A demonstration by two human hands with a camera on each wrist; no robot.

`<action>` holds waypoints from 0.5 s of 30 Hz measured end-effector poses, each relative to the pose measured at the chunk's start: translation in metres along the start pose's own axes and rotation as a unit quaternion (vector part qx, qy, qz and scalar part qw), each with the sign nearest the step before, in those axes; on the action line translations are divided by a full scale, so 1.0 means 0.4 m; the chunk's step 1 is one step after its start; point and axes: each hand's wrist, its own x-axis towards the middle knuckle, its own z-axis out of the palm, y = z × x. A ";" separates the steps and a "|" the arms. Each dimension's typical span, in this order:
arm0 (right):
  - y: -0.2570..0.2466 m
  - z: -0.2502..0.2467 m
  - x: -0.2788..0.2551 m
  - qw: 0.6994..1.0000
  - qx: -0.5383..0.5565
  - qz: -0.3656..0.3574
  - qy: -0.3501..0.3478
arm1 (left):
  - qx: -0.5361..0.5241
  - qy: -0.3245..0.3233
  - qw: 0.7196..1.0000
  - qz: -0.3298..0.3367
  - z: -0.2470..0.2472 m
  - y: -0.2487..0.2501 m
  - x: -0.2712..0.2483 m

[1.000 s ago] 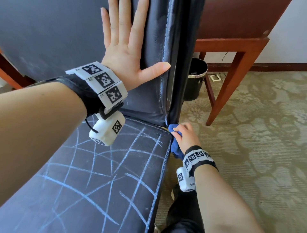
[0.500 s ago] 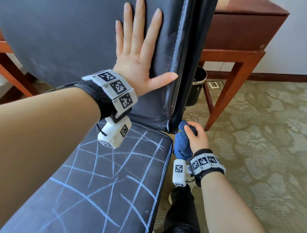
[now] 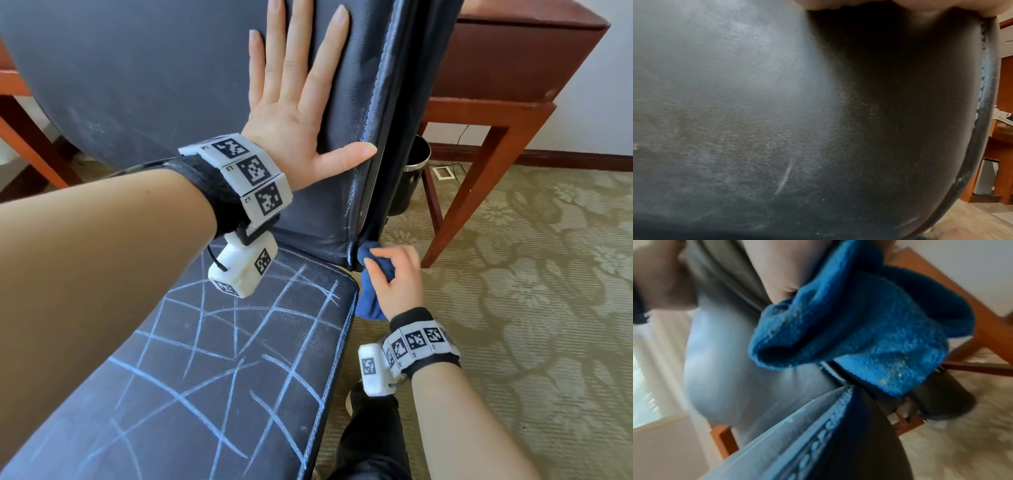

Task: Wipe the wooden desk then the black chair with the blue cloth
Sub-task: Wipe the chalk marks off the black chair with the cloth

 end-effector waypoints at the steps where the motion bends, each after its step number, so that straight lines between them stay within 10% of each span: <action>1: -0.011 0.005 0.004 1.000 -0.016 -0.026 -0.006 | 0.001 0.001 1.000 0.000 0.000 0.000 0.000; 11: -0.025 0.079 0.043 0.968 -0.220 -0.112 0.042 | 0.002 0.003 1.000 0.003 0.012 -0.010 0.004; 15: 0.007 0.112 0.049 0.924 -0.368 -0.068 -0.080 | 0.010 0.001 1.000 0.001 0.010 -0.013 0.004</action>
